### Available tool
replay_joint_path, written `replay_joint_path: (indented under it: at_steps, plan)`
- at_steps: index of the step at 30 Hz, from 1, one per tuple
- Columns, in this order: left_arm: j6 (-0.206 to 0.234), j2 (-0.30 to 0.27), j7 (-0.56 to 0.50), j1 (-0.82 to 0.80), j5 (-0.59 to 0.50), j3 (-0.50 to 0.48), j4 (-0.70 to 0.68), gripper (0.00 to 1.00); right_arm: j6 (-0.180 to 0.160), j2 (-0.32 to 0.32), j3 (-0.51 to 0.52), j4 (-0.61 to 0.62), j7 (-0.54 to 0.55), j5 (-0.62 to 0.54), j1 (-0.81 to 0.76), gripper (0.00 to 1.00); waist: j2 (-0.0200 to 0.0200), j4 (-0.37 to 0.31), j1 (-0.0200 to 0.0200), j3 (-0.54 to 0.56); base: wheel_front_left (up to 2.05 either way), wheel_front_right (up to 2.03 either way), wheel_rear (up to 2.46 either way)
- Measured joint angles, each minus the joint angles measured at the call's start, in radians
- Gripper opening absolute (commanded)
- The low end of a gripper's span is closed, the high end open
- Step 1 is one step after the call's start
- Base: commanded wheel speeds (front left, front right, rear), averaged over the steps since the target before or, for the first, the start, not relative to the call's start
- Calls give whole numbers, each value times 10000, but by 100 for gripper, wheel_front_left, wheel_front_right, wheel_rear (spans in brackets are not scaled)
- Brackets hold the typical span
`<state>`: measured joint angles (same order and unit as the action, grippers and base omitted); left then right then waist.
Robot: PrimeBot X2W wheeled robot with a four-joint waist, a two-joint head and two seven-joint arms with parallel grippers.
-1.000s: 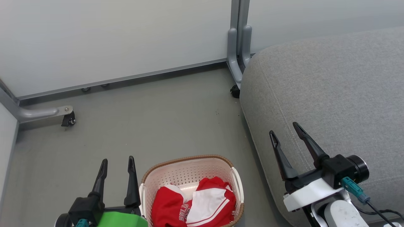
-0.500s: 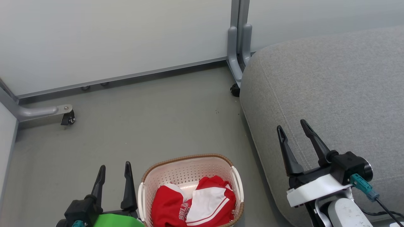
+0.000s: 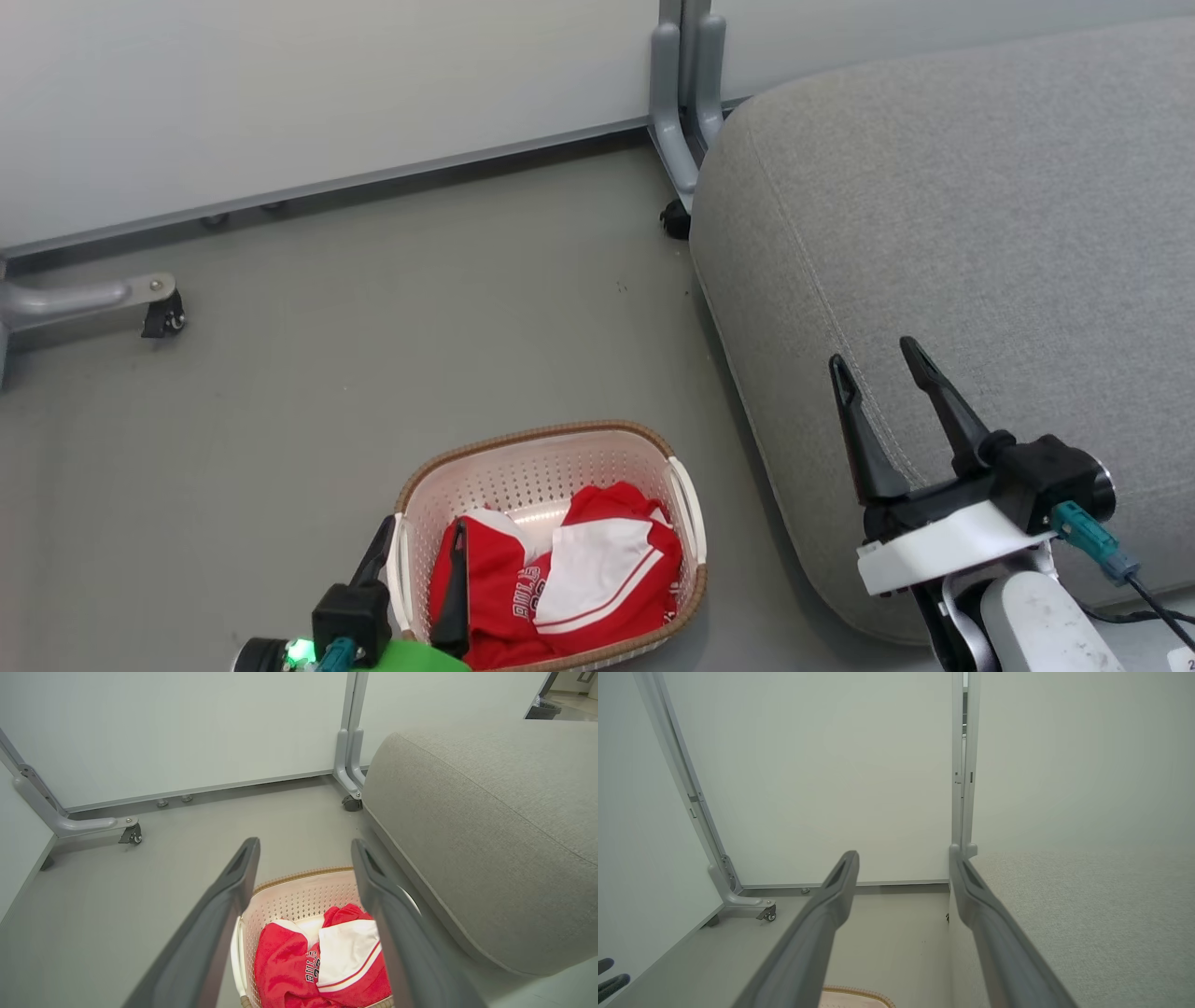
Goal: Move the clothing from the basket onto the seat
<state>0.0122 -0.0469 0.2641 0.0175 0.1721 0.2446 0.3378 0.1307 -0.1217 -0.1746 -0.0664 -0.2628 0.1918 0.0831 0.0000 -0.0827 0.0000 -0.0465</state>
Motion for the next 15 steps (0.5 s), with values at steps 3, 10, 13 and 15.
replay_joint_path:
  at_steps: [3,10,13,15]
  plan:
    - [-2,-2,0,-637,-474,236,706,100,0,-19,100,182,0,59,311,100,0,-108,0,-430,0,0,0]
    - [42,-115,0,-2656,-1469,869,3591,100,0,54,376,508,0,322,1075,100,0,-424,0,-1817,0,0,0]
    - [-36,-366,2,-3695,-2065,1325,4859,100,0,163,458,631,0,445,1344,100,0,-591,0,-2483,0,0,0]
    - [-73,-512,0,-4340,-2428,1582,5682,100,0,219,422,683,0,477,1529,100,0,-708,0,-2923,0,0,0]
